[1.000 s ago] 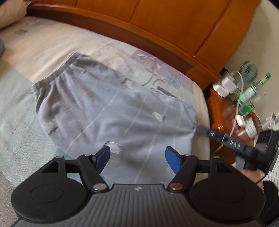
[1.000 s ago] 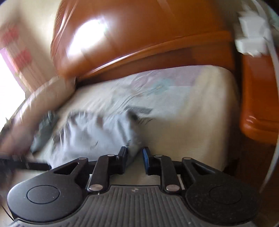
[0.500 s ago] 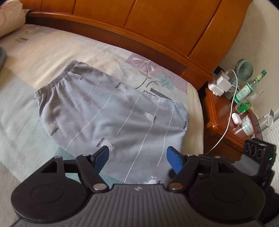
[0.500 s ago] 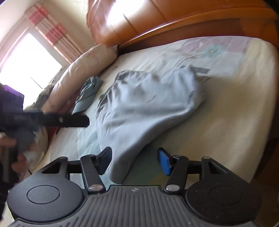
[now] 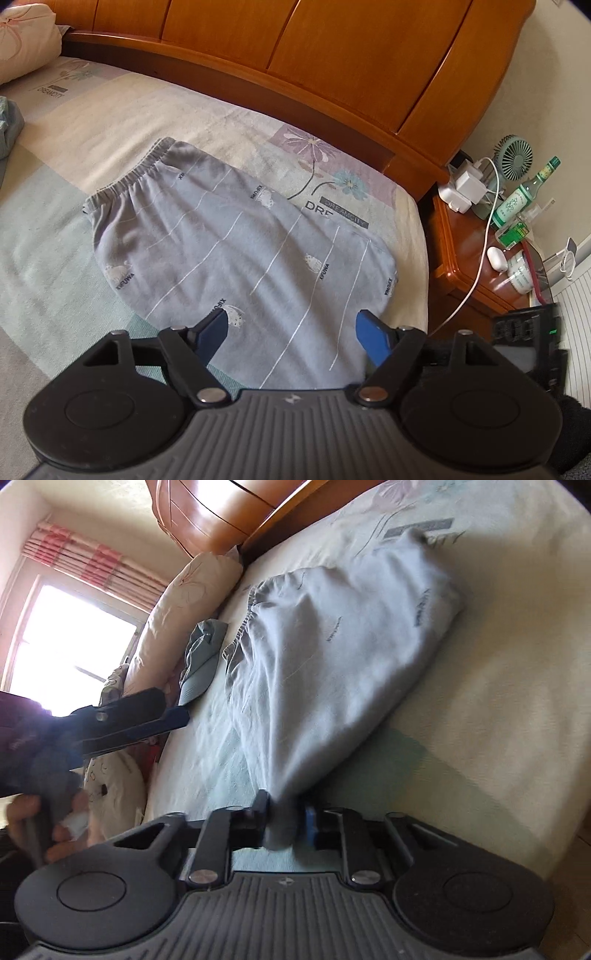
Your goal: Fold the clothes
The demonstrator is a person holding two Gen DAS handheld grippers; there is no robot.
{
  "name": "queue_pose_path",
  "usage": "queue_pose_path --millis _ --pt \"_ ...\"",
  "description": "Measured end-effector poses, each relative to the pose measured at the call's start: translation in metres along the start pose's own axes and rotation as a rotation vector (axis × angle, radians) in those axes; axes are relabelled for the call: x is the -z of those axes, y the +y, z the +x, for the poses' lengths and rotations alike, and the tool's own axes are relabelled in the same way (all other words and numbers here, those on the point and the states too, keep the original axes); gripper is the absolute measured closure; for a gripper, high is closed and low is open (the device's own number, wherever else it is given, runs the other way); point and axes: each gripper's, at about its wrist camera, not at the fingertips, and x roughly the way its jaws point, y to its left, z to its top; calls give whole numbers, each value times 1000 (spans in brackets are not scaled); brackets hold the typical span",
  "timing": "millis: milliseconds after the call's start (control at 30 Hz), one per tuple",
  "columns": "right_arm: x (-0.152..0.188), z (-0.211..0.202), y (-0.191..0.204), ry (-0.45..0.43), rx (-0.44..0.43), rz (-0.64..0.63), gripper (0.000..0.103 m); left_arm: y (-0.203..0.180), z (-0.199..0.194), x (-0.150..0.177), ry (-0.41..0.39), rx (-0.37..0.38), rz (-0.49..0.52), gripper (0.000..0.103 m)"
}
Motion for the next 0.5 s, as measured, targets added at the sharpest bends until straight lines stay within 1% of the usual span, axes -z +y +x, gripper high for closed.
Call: queue_pose_path --millis 33,100,200,233,300,333,367,400,433,500 --pt "-3 -8 0 -19 10 -13 58 0 2 0 0 5 -3 27" --pt "-11 -24 -4 -85 38 -8 31 -2 5 1 1 15 -3 27" --pt "-31 -37 -23 -181 77 75 30 -5 11 3 8 25 -7 27" --pt "-37 -37 -28 -206 76 92 30 -6 13 4 10 29 -8 27" --pt "-49 -34 -33 -260 95 102 31 -8 16 4 15 28 -10 27" --pt "-54 -29 -35 -273 112 91 31 -8 17 5 16 29 -11 27" --pt "-59 -23 -36 -279 139 70 40 -9 17 6 17 30 -13 27" --pt "-64 -17 -37 -284 166 49 74 -9 18 6 18 31 -15 27" --pt "-69 -13 -39 -288 185 37 88 -10 17 7 22 28 -15 27" --pt "-73 -15 -46 -291 193 44 88 -11 16 9 31 24 -9 27"
